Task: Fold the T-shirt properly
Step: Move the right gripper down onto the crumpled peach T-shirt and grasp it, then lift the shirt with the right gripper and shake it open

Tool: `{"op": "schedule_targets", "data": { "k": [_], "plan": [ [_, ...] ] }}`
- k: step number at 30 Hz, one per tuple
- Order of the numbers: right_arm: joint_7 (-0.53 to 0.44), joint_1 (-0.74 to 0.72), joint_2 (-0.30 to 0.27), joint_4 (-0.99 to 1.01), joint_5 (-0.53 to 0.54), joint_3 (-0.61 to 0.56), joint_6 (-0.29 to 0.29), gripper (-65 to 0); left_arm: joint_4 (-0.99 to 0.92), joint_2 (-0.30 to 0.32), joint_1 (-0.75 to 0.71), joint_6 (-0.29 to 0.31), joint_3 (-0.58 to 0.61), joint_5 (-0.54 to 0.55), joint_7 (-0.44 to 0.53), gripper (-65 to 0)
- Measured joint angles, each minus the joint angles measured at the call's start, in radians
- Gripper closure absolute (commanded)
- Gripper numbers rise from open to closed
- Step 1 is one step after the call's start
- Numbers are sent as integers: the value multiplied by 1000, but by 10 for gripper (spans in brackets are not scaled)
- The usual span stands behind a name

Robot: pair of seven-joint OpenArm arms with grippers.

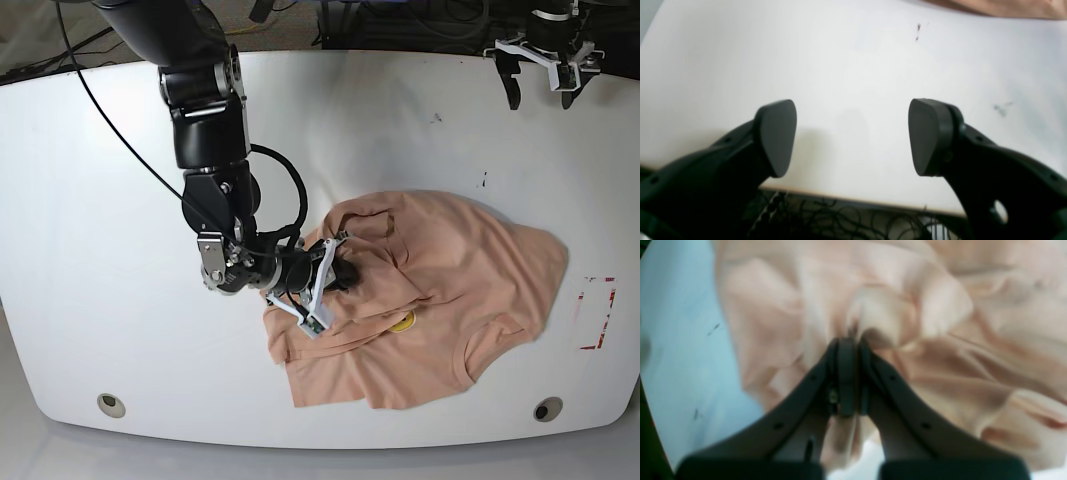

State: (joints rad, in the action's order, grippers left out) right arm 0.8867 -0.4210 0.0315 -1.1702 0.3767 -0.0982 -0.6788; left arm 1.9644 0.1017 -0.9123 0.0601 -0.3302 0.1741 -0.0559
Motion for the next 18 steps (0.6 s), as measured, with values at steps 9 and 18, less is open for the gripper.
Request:
{"op": "schedule_targets", "data": {
  "k": [9,18],
  "plan": [
    [105,265,-55,-448,13,-1,-15,0,1,-2,85,0,4,-1,-13,-487],
    [203,520,-62,-760,17,-9,-19,0,28,-8,198,0,36,4,-91,-486]
  ]
}}
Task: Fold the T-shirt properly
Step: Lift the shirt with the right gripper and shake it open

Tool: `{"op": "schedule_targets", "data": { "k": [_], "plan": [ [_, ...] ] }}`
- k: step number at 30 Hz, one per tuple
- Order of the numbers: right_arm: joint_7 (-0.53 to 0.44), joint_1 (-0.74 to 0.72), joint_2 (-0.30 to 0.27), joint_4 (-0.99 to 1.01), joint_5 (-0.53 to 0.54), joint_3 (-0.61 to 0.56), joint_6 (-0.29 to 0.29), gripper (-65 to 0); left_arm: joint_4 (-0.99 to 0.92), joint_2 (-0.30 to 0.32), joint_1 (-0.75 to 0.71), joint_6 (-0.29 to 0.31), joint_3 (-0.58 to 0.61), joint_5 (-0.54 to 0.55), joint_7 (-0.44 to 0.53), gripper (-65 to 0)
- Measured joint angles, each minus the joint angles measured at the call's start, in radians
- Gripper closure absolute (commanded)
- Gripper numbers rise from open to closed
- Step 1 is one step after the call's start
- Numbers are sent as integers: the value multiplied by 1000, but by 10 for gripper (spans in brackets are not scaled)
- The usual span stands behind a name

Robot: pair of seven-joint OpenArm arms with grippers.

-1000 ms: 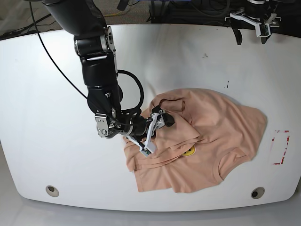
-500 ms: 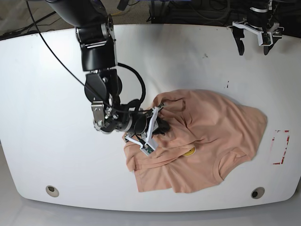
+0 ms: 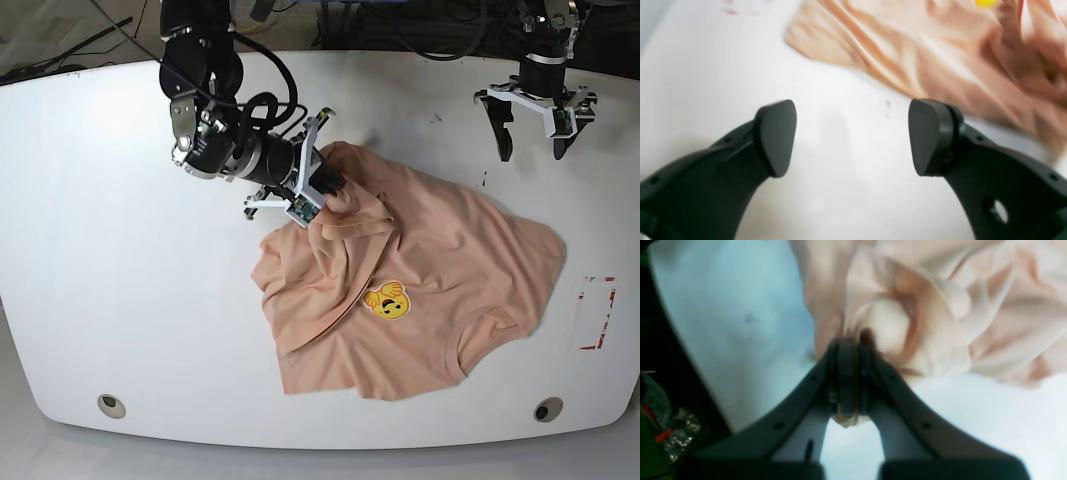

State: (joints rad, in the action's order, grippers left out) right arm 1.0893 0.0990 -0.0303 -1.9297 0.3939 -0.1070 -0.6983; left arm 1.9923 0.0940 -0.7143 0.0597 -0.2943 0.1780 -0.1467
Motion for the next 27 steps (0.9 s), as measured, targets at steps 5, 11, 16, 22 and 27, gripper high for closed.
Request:
{"op": "schedule_targets", "data": {
  "k": [5,11,16,22,27],
  "plan": [
    [64,70,-44,-58,-19,-119,9,0,0,2,25,1,-1,0,-3,-486],
    [67,89,-117,-59,-10,-361,-9,-163,-4,4,34,0,-1,-2,-11,-486],
    [63,68,-120,-60,-6,-299,-2,-392,-8,9,39,-11,23,-5,-10,-486],
    [68,26,-127,-66,-8,-216,-2,-452,-19,7,42,3,94,-4,-11,-486],
    [67,-50,-106,-64,2,-80,-1,-455,-20,11,40,-7,148,-4,-11,-487]
  ]
}}
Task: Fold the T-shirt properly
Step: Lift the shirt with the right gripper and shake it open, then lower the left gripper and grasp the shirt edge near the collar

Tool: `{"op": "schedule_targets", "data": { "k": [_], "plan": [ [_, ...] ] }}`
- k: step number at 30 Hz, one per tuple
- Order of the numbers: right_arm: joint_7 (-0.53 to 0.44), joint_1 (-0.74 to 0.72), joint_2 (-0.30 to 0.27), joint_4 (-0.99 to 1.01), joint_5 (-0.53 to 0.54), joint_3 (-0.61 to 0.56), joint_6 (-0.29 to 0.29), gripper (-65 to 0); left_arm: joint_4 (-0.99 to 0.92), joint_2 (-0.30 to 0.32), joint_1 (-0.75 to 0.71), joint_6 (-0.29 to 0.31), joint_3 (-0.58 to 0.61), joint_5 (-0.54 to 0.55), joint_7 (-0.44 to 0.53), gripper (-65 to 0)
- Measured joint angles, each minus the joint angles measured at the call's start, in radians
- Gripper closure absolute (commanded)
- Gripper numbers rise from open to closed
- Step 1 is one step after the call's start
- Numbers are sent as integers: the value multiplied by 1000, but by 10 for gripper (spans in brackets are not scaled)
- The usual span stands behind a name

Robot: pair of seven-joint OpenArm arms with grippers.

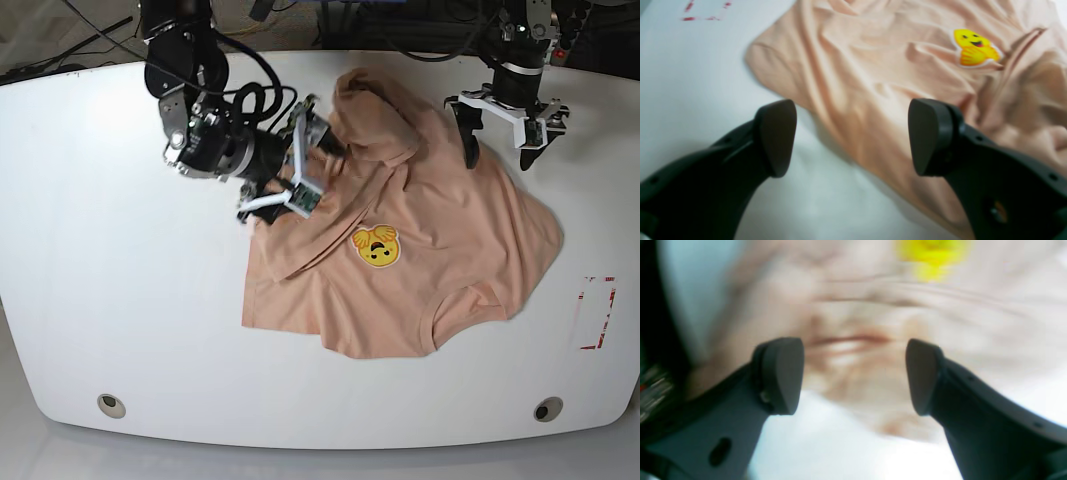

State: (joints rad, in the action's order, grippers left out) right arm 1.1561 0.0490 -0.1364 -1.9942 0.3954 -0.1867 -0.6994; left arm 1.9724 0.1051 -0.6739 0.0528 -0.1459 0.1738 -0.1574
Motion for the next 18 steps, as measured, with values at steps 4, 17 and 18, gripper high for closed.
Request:
{"op": "schedule_targets", "data": {
  "k": [4,17,18],
  "plan": [
    [-2,-86,31,38,-17,123,6,-453,0,8,-1,4,58,0,-62,-487],
    [-45,-471,29,598,-23,348,3,-453,-1,82,43,7,322,-5,-106,-489],
    [-69,-491,16,647,-26,343,5,-453,-1,79,52,5,332,-4,-104,-489]
  ]
}}
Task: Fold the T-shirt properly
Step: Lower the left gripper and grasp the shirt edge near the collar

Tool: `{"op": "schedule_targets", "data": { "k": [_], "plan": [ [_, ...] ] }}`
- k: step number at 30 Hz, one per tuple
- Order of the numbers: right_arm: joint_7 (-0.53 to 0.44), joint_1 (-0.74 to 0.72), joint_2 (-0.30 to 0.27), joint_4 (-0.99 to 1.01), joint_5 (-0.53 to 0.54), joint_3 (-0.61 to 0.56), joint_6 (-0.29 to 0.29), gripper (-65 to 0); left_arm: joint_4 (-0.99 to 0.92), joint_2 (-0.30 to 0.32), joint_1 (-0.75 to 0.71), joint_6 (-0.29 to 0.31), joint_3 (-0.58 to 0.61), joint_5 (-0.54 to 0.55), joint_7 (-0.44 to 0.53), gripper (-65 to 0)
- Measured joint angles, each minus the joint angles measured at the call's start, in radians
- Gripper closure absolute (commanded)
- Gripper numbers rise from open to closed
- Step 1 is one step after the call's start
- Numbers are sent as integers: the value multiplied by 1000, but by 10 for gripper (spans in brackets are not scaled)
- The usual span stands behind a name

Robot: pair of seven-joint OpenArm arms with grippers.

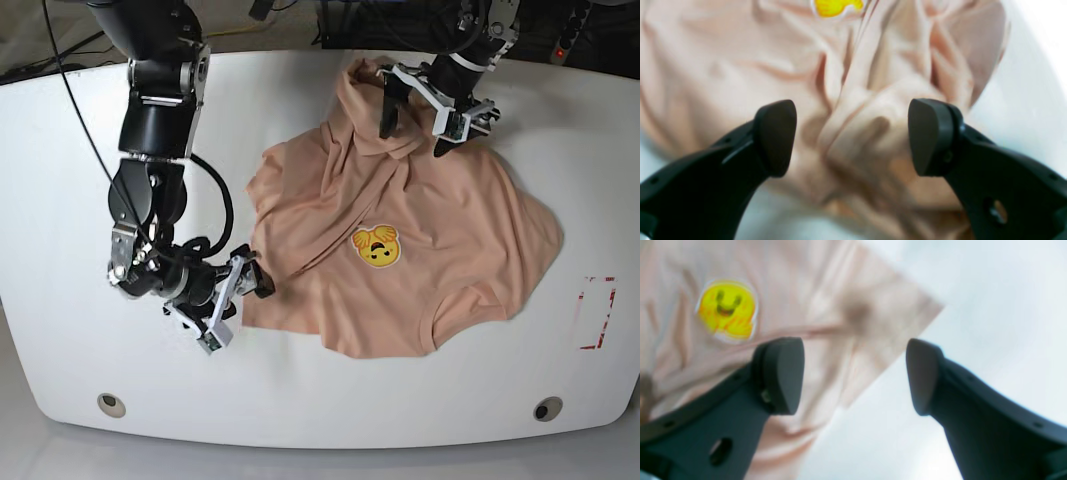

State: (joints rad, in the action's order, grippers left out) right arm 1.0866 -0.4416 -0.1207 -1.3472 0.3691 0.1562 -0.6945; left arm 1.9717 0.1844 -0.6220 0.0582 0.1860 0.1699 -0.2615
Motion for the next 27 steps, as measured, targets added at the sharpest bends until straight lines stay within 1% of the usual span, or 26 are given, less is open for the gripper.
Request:
{"op": "schedule_targets", "data": {
  "k": [4,7,9,12,15,17,18,20,21,22,23,24,27],
  "plan": [
    [-89,-74,-26,161,0,0,3,-453,-20,0,30,-1,42,-3,1,-489],
    [-169,-97,-51,271,5,-1,-2,-453,-43,0,47,2,78,-45,-63,-487],
    [-195,-100,-66,325,2,0,-1,-453,-63,-10,63,3,101,-80,-95,-487],
    [-229,-100,-83,385,0,-1,3,-453,-73,-40,77,1,103,-135,-113,-486],
    [-250,-101,-90,418,0,-3,3,-453,-73,-45,79,3,103,-175,-125,-474],
    [-264,-104,-93,432,1,-3,2,-453,-74,-44,76,5,103,-201,-163,-396],
    [-277,-104,-92,437,1,-3,3,-453,-74,-42,76,2,103,-200,-170,-343],
    [-301,-105,-89,440,-8,-4,2,-453,-74,-38,74,2,101,-201,-172,-181],
    [-309,-106,-87,441,-19,-4,2,-453,-74,-35,74,2,100,-202,-172,-121],
    [-322,-106,-83,441,-63,-4,2,-453,-74,-32,74,2,100,-203,-172,-53],
    [-329,-107,-79,441,-92,-4,2,-453,-74,-28,74,2,103,-203,-172,-3],
    [-332,-106,-73,441,-119,-3,5,-453,-74,-24,75,3,103,-201,-172,0],
    [-381,-103,-41,442,-210,6,6,-453,-74,-10,74,2,101,-204,-188,-10]
  ]
}}
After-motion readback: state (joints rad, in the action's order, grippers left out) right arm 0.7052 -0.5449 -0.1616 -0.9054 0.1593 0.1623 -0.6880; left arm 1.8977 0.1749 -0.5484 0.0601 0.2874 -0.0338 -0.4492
